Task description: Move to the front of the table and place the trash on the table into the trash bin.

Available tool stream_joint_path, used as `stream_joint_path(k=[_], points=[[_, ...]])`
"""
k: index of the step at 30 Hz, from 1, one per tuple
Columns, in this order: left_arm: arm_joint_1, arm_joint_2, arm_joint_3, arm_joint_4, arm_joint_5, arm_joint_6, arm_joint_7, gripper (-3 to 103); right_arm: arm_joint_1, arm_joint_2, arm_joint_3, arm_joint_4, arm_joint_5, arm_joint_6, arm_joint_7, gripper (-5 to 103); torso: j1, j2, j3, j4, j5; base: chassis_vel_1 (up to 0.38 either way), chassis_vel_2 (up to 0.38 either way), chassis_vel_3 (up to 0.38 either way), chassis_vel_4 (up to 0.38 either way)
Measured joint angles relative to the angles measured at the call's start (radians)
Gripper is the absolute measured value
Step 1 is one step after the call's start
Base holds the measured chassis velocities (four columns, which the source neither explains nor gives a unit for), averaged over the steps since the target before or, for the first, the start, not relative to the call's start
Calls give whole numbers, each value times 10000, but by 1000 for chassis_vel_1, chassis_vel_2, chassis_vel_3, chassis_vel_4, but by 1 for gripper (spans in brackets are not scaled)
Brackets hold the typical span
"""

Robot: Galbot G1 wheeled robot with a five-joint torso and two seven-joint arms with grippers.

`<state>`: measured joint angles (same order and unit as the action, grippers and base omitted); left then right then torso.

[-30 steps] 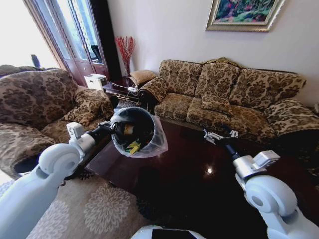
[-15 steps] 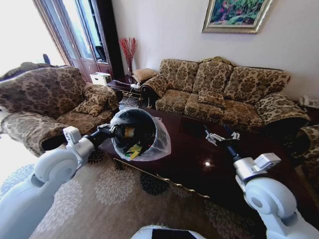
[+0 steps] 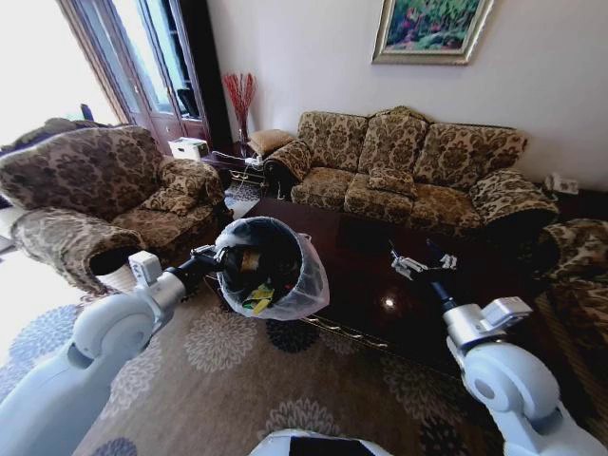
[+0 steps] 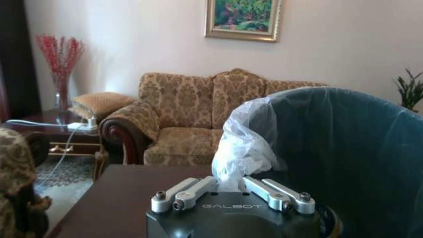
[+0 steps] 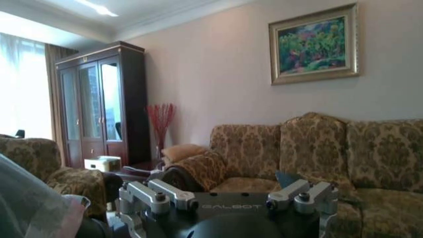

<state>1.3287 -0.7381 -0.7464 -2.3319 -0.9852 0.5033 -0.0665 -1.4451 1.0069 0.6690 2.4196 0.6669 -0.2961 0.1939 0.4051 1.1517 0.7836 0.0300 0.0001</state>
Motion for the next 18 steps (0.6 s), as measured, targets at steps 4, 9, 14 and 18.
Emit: stream_joint_path(k=[4,9,14,18], points=[[17,-95,0,3,37,-8,10,2,-35,71,-80,0,-113,-4,1,100,-12,2,-5,2,1,-83,-59,-66,-80],[295,-577,73,-191,295,-174,56,2,-74,166,-203,-6,-197,-2,9,100,-82,-143,-87,-4,-2,-30,-77,-74,-32],[511,-905,-4,-234,574,-237,168,2,-290,270,-273,46,-303,7,-14,100,-189,-426,-228,2,-1,0,0,0,0],[681,-1049,-68,-239,771,-357,375,2,-382,317,-307,29,-581,78,-355,100,-278,-607,-333,0,-1,0,0,0,0]])
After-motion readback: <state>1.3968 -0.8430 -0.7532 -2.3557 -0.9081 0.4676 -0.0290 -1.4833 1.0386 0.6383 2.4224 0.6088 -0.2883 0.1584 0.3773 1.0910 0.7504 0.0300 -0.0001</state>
